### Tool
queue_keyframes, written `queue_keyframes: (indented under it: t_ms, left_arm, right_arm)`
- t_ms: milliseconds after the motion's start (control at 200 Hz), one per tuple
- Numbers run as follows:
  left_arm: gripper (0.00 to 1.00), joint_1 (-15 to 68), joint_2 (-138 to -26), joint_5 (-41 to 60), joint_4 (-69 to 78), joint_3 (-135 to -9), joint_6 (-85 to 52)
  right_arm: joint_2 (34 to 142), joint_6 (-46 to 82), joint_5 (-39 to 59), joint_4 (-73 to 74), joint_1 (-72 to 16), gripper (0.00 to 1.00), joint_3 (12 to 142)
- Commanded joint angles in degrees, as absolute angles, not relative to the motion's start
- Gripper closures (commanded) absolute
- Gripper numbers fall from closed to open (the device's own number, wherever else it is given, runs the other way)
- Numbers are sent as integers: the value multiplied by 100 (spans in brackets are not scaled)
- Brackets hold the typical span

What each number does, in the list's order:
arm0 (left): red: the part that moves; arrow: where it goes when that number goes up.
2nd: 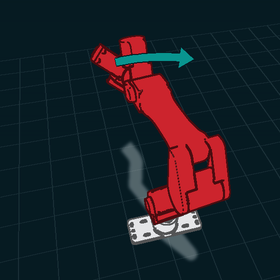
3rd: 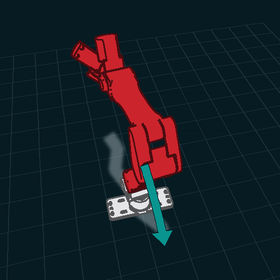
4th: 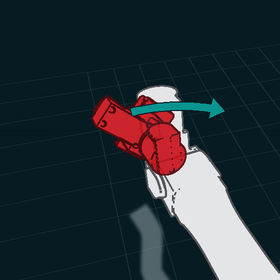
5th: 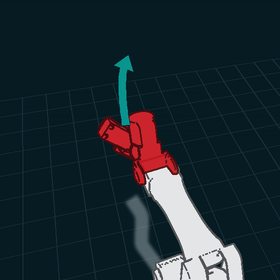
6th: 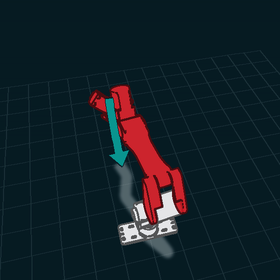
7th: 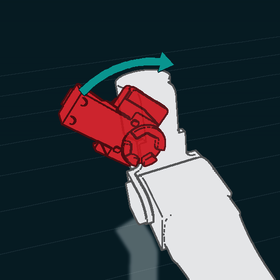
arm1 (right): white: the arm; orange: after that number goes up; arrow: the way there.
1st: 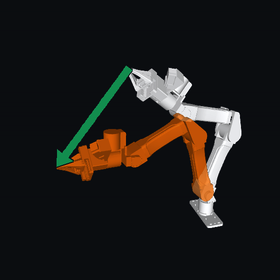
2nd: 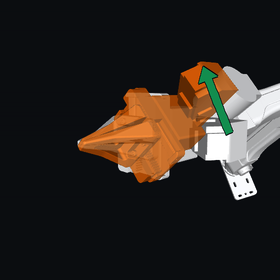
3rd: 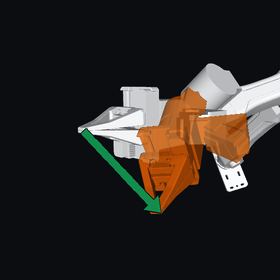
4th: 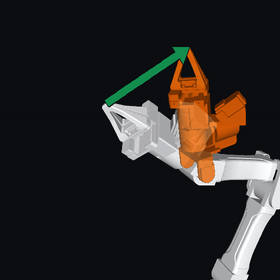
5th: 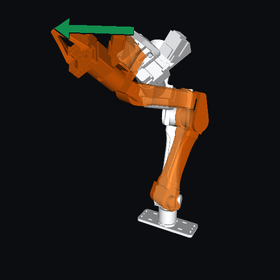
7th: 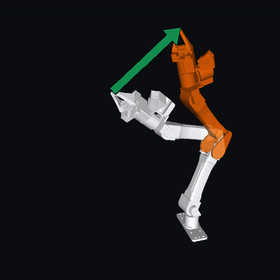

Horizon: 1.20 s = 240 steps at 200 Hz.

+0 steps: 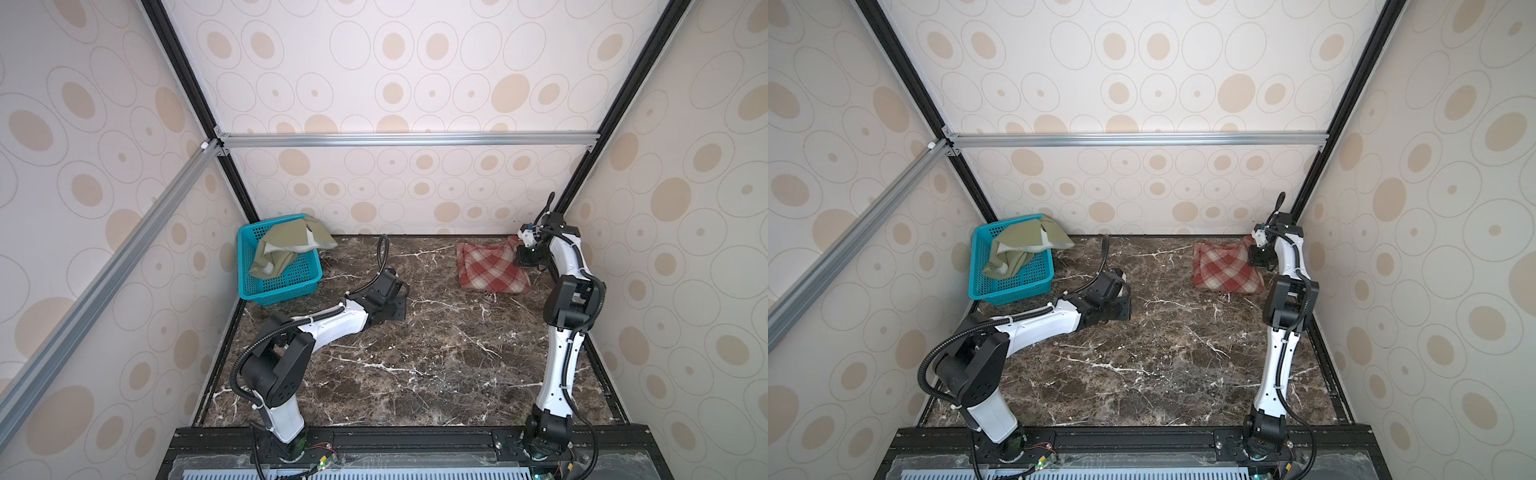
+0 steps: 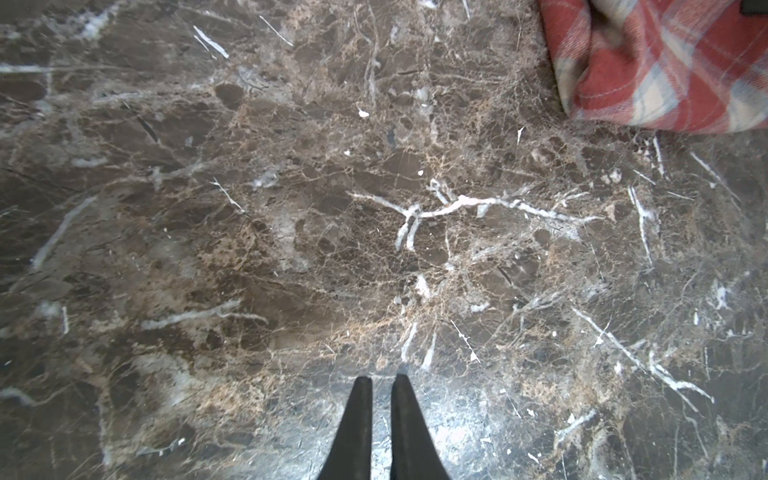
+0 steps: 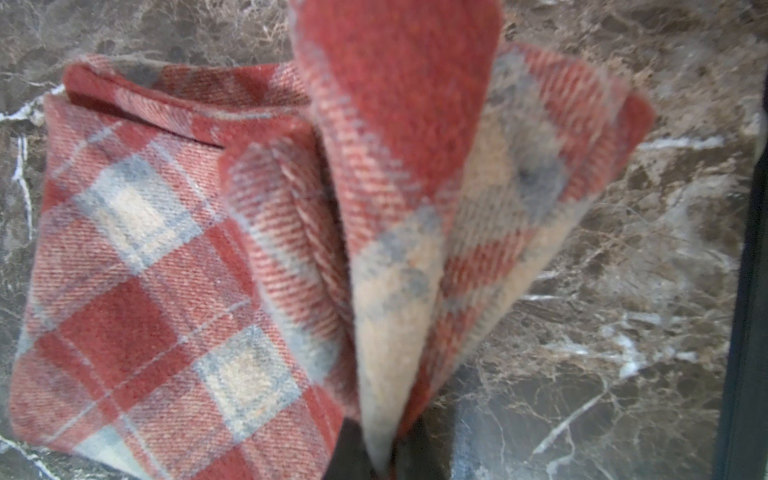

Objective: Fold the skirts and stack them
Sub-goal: 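Carry the folded plaid skirt with the right gripper to the far table corner, then release the plaid skirt with the right gripper while the left reaches the teal basket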

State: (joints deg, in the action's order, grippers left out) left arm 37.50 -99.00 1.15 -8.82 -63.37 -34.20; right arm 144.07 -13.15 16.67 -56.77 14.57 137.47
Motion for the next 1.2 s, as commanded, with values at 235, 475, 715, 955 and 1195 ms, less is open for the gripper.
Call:
queue_keyframes:
  t_ms: [235,475,715,955,1195]
  left_arm:
    - [88,3689,-9853,71,-925,-6456,-3515]
    - [88,3563,-9411,154,-545,-6020,-3735]
    - [80,2872,-8651,417,199,-5330,-4110]
    - [39,1473,-8537,922,-90,-5782,-3972]
    - [27,347,-9063,518,-962,-6935,-3280]
  right_arm:
    - [14409,-1086,1606,-5083,1512,44,13957]
    - [13311,-623,1578,-4371,1512,40,12883]
    - [11232,334,1947,-3045,1244,40,10229]
    - [9652,935,1505,-1972,-26,39,7793]
    - [9207,1128,1341,-2090,-1396,39,7069]
